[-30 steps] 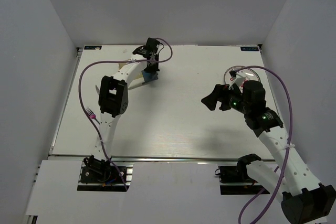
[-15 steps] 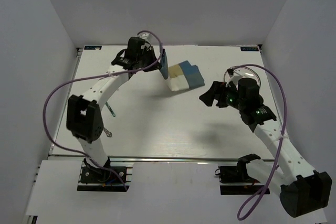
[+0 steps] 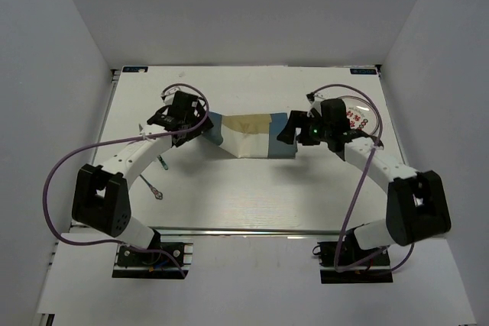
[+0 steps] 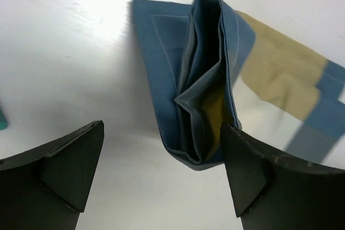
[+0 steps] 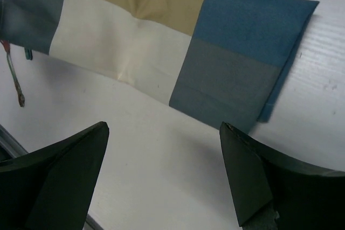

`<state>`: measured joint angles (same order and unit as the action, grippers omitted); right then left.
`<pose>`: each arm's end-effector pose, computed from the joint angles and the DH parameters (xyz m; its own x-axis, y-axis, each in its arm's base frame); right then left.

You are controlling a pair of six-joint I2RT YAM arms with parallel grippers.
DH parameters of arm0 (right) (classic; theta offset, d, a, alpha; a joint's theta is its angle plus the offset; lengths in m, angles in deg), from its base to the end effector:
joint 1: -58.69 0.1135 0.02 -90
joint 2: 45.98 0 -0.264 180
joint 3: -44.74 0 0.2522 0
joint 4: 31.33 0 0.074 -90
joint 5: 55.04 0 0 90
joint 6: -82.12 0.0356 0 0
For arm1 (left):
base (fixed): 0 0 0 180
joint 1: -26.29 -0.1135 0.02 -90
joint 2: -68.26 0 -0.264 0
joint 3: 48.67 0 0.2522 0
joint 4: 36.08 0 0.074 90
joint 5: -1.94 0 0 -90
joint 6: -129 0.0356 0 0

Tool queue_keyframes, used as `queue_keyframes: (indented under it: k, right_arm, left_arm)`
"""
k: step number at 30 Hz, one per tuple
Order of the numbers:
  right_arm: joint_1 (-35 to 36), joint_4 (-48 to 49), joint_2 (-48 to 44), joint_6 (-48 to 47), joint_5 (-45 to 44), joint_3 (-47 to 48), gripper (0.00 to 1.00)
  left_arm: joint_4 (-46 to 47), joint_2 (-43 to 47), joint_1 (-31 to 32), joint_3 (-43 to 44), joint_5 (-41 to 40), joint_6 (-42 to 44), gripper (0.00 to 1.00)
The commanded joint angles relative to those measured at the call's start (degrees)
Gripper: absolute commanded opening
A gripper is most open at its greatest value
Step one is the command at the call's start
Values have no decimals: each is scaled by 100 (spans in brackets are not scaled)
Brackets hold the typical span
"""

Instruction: Set the dinner table for one person

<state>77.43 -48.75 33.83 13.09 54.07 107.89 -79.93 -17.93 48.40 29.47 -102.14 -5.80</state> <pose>0.2842 0.1087 0.2407 -0.6960 0.1210 -0.7077 -0.3333 0.8186 0.4677 0.2989 -0.1121 0.2562 -0.6766 -0.4628 -0.5727 -0.3534 0.8864 -0.2989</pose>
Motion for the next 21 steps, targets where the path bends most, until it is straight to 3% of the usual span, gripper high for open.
queue_keyframes:
  k: [1, 6, 11, 18, 21]
  right_arm:
    - [-64, 507, 657, -602, 58, 693, 89]
    - [-300, 700, 1642, -761, -460, 1064, 89]
    - [-555, 972, 2231, -814, -374, 1301, 88]
    - [-749, 990, 2890, -981, 329, 1794, 85]
    - [-819, 1017, 3101, -990, 505, 1969, 76]
  left_arm:
    - [-742, 401, 4, 4, -795, -336, 98]
    - [-1490, 717, 4, 232, -1219, -381, 98]
    - [-1930, 1139, 4, 277, -1457, -258, 98]
    - [-1431, 1640, 4, -180, -859, 445, 98]
    - [-1386, 1667, 4, -251, -692, 638, 98]
